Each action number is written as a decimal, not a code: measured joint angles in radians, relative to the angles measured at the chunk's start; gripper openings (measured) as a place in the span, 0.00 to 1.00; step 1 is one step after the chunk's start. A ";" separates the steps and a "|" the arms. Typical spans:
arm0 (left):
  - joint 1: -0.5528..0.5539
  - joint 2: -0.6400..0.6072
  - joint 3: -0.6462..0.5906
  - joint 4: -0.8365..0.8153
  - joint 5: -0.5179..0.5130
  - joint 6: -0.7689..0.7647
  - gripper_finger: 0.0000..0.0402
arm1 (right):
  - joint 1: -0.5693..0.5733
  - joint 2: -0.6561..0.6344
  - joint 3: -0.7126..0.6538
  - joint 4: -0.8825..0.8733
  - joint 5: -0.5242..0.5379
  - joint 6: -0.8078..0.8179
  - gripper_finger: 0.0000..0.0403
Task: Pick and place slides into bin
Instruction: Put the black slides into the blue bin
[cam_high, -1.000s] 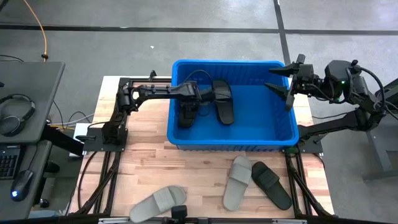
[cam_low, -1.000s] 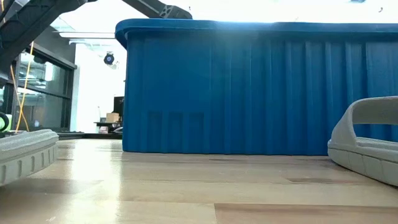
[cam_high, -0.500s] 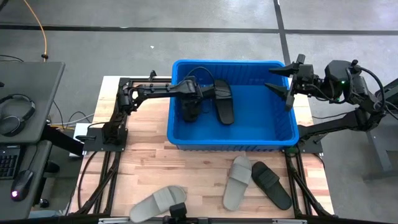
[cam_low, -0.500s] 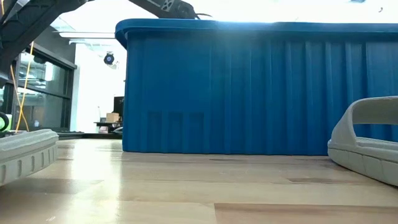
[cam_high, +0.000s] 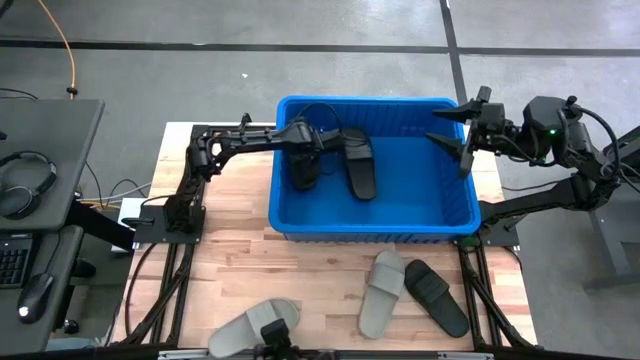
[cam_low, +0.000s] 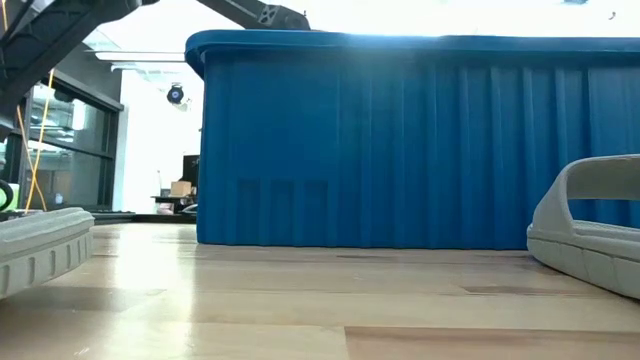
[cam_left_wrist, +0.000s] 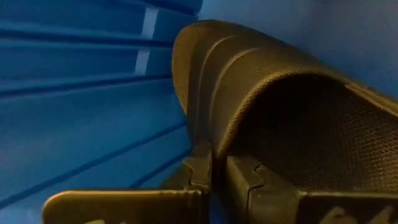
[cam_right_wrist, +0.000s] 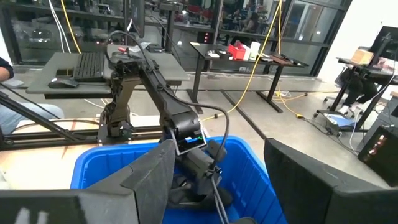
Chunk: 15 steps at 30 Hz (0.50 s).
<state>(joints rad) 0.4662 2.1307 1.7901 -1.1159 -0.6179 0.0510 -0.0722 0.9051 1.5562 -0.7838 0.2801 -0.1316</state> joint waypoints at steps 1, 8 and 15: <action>0.005 0.000 0.000 0.000 0.008 0.000 0.01 | 0.000 0.000 0.000 0.002 0.000 -0.001 0.59; 0.012 0.000 0.000 0.001 0.006 0.028 0.03 | 0.000 0.000 0.000 0.005 0.000 -0.004 0.59; 0.013 0.000 0.000 0.014 0.028 0.032 0.06 | 0.000 0.000 0.000 0.005 0.000 -0.004 0.59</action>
<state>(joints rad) 0.4789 2.1307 1.7901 -1.1015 -0.5904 0.0826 -0.0720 0.9051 1.5562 -0.7788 0.2806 -0.1356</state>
